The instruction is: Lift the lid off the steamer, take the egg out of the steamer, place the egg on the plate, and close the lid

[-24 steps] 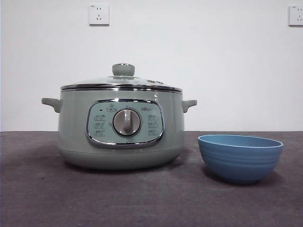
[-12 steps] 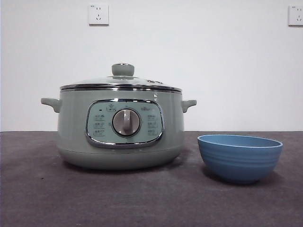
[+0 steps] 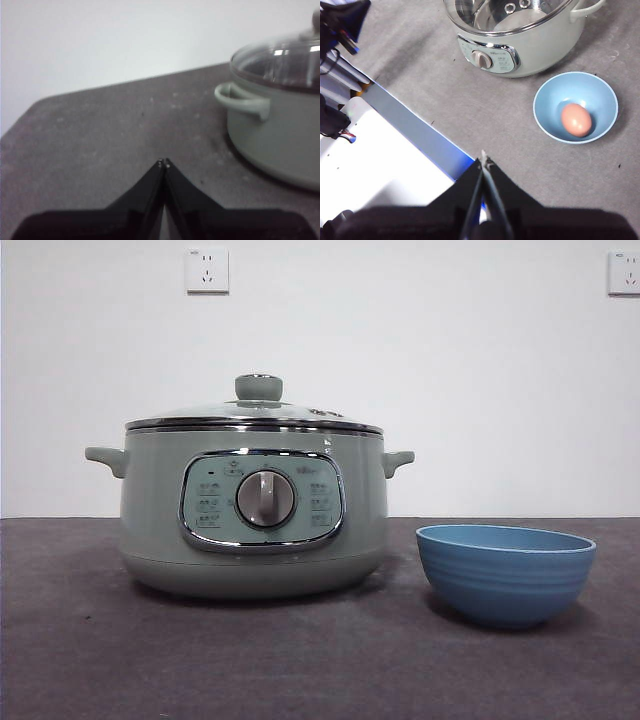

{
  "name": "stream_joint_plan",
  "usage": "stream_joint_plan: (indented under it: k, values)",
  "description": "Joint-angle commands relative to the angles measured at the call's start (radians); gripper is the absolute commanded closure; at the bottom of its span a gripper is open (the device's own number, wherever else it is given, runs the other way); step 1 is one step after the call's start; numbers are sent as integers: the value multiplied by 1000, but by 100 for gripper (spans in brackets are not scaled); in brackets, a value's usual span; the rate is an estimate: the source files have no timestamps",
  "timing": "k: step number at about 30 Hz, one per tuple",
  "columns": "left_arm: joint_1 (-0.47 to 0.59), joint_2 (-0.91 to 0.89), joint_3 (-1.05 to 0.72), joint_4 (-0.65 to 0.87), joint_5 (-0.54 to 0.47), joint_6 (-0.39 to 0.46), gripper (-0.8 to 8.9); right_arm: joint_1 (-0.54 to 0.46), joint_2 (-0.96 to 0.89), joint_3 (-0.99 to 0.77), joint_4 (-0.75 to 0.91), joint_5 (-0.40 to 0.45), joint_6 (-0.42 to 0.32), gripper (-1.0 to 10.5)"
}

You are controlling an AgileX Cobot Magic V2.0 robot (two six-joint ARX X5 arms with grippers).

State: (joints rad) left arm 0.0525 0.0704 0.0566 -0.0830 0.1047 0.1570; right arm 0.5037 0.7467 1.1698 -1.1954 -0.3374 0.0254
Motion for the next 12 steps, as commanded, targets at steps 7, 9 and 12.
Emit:
stream_joint_plan:
  k: [7, 9, 12]
  values:
    - [17, -68, -53, -57, 1, -34, 817, 1, -2, 0, 5, 3, -8, 945]
    - [17, -68, -53, -77, 1, -34, 817, 1, -2, 0, 5, 3, -8, 945]
    - [17, -68, -53, -83, 6, -34, 817, 1, -2, 0, 5, 3, -8, 945]
